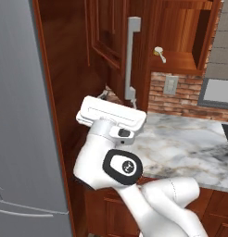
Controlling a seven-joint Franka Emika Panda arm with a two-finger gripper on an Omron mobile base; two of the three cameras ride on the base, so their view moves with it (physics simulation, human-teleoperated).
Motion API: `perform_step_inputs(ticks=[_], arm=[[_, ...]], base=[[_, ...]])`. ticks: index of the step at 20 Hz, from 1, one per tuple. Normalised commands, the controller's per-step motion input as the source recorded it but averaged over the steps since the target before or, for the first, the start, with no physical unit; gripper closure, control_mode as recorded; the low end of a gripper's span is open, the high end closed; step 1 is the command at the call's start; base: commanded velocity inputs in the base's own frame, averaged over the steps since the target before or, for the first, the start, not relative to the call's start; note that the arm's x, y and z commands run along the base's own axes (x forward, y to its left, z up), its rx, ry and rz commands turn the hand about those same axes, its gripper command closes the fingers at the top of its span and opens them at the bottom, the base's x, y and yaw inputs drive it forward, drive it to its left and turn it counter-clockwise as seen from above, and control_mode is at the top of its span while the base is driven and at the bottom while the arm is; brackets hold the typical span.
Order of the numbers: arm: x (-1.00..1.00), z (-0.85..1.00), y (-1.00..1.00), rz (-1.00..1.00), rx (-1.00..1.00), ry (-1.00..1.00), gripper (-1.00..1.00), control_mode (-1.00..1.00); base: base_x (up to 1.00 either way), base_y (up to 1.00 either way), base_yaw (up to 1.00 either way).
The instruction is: Pick up the sponge and dish brush from the sink, and place them back in the cabinet, and close the cabinet door.
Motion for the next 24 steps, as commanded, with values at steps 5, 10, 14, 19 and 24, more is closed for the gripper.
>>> perform_step_inputs(ticks=[5, 10, 14, 19, 24], arm=[[0.04, 0.0, -0.67, 0.0, 0.0, -0.02, -1.0, -1.0], [0.09, 0.0, -0.68, 0.0, 0.0, -0.01, -1.0, -1.0], [0.14, 0.0, -0.65, 0.0, 0.0, 0.0, -1.0, -1.0], [0.15, 0.0, -0.62, 0.0, 0.0, 0.0, -1.0, -1.0], [0.17, 0.0, -0.58, 0.0, 0.0, 0.0, -1.0, -1.0]], base=[[0.0, 0.0, 0.0], [0.0, 0.0, 0.0], [0.0, 0.0, 0.0], [0.0, 0.0, 0.0], [0.0, 0.0, 0.0]])
